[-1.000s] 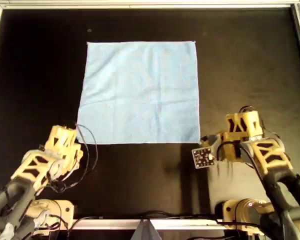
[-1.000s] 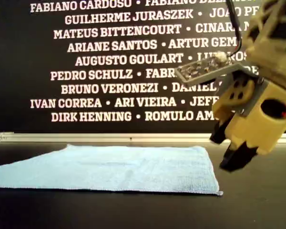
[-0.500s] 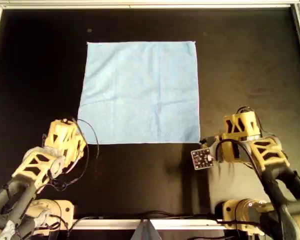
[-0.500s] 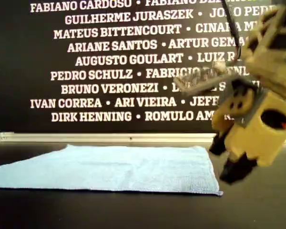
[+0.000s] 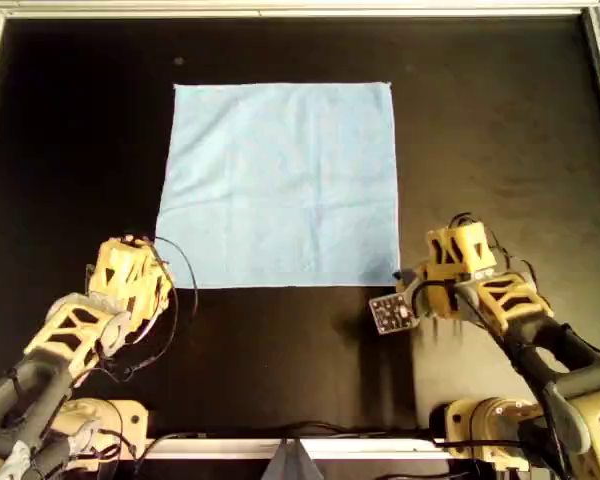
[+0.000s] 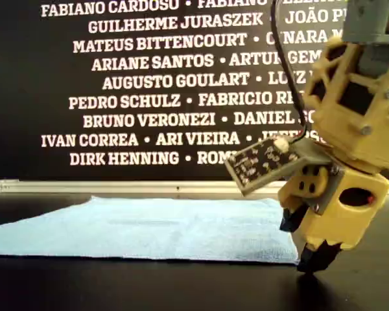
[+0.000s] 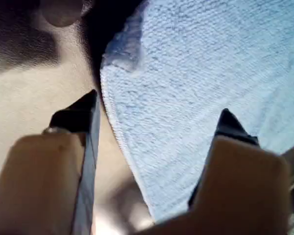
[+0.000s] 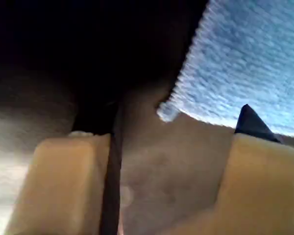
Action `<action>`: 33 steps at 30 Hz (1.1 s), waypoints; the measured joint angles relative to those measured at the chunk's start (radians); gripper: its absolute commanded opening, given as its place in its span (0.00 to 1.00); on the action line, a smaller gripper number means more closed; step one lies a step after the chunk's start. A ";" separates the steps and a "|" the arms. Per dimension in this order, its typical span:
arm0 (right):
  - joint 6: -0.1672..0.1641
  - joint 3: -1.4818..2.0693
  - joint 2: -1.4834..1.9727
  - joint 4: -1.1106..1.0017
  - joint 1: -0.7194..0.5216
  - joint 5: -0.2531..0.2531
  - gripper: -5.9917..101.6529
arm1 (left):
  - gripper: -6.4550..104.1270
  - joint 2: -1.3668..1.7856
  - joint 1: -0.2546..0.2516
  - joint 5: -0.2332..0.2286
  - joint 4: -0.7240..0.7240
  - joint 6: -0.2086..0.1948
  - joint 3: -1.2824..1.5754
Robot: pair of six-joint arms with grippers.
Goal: Fold a cloth
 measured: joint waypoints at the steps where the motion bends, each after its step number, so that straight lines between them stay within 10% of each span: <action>1: 0.000 0.000 0.000 -0.006 0.003 0.006 0.84 | 0.81 0.000 0.000 0.000 0.000 0.000 0.003; 33: 0.048 -0.249 -0.213 -0.020 0.006 0.017 0.83 | 0.81 -0.351 0.041 0.009 -0.117 -0.005 -0.100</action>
